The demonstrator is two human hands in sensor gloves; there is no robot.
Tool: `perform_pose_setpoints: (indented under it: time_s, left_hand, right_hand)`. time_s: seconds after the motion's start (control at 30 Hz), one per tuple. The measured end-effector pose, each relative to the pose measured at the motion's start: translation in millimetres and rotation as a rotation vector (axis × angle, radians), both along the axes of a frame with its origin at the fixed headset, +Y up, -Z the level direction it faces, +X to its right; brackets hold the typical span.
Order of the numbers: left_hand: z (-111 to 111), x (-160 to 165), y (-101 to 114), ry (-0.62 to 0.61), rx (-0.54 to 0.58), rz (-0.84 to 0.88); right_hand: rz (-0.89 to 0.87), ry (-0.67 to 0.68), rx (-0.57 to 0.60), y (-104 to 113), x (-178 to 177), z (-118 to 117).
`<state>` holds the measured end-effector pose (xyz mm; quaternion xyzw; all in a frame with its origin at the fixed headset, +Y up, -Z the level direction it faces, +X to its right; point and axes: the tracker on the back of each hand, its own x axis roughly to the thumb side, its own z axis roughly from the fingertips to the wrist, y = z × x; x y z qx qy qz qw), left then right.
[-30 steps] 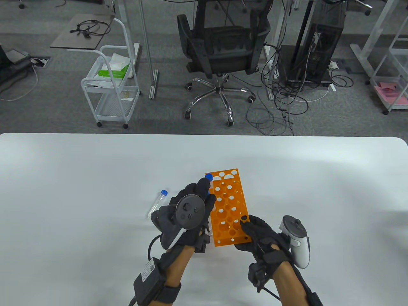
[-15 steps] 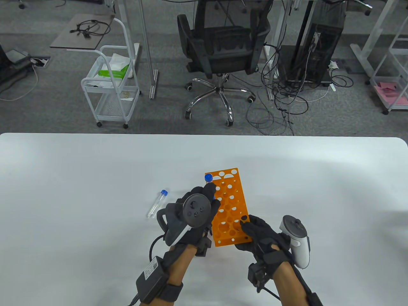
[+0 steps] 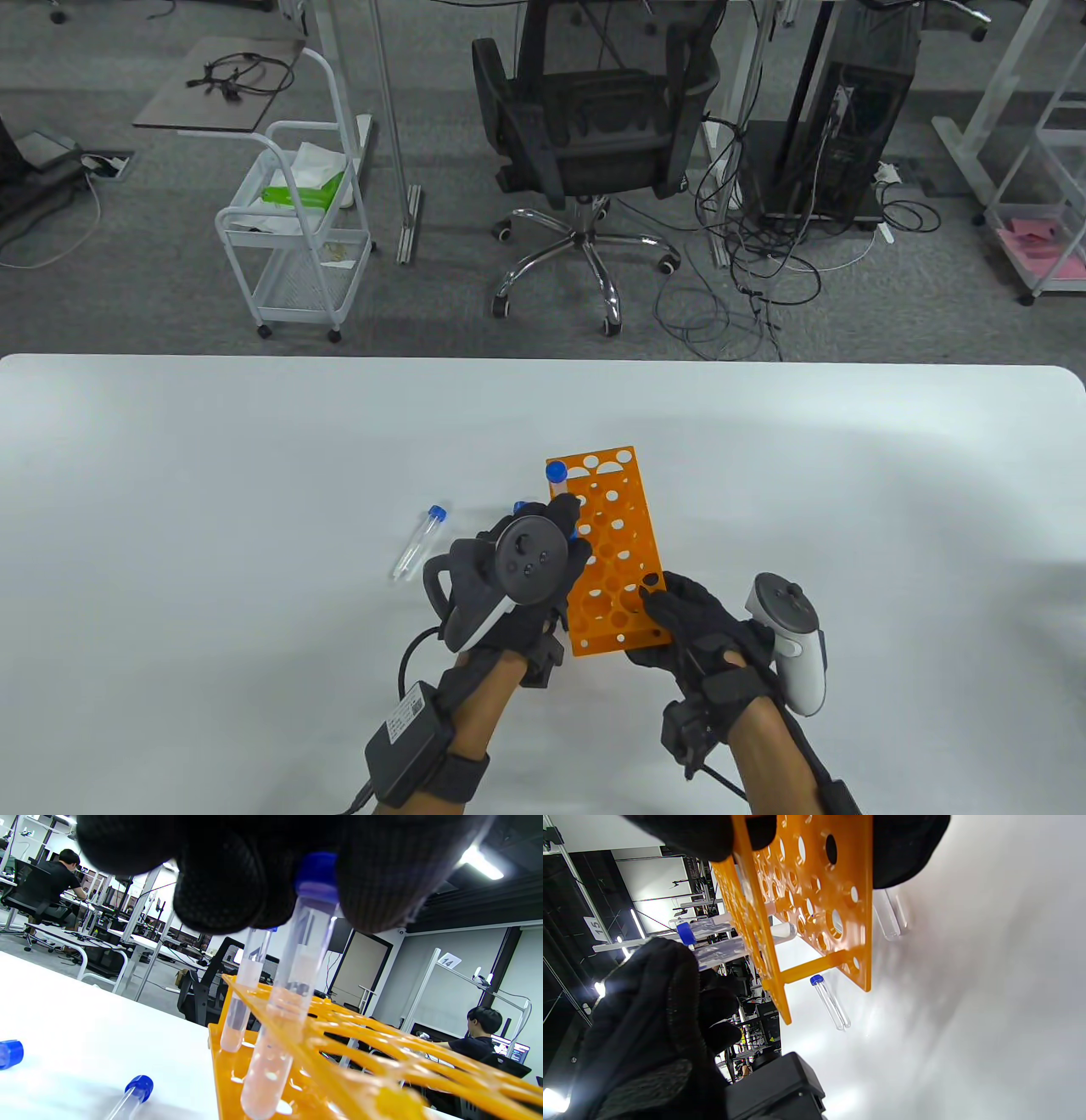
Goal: Insert test tubes into test tube rack (6 test tubes)
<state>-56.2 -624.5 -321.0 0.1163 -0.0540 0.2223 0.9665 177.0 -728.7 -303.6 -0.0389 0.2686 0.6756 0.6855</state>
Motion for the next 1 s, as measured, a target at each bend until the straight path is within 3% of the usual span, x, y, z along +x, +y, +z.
perform_pose_setpoints:
  time_s: [0.33, 0.67, 0.8, 1.0]
  left_hand:
    - [-1.2, -6.9, 0.9, -0.008, -0.038, 0.041]
    - [-3.2, -43.6, 18.0, 0.063, 0.018, 0.221]
    - [-13.5, -62.7, 16.4, 0.131, 0.006, 0.225]
    - [-45.2, -81.4, -7.0, 0.216, -0.110, 0.112]
  right_hand:
    - [-0.025, 0.000, -0.009, 1.1, 1.5, -0.1]
    - [-0.033, -0.009, -0.010, 2.3, 4.0, -0.3]
    - [-0.037, -0.017, -0.011, 2.6, 6.3, -0.8]
    - [-0.054, -0.045, 0.001, 5.1, 12.1, 0.2]
